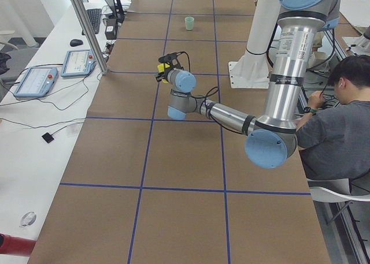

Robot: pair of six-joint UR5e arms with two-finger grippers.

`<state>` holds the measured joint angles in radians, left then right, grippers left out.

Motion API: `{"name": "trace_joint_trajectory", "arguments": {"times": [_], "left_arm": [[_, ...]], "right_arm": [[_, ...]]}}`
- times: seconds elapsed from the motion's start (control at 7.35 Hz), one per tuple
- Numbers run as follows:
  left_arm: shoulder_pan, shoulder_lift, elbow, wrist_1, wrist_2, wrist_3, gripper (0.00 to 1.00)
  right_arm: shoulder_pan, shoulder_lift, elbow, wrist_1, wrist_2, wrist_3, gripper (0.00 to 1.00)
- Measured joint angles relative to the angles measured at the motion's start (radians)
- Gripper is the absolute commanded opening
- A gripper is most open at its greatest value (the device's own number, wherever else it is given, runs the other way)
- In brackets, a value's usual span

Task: Transfer and stack yellow cup on green cup

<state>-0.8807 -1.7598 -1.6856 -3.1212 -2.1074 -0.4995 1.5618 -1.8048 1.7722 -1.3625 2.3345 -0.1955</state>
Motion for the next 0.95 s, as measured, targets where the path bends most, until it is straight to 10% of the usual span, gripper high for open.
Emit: {"name": "trace_joint_trajectory", "arguments": {"times": [0.95], "left_arm": [[0.28, -0.229, 0.044, -0.003, -0.013, 0.137, 0.0]], "right_arm": [[-0.049, 0.137, 0.052, 0.045, 0.267, 0.338, 1.0]]}}
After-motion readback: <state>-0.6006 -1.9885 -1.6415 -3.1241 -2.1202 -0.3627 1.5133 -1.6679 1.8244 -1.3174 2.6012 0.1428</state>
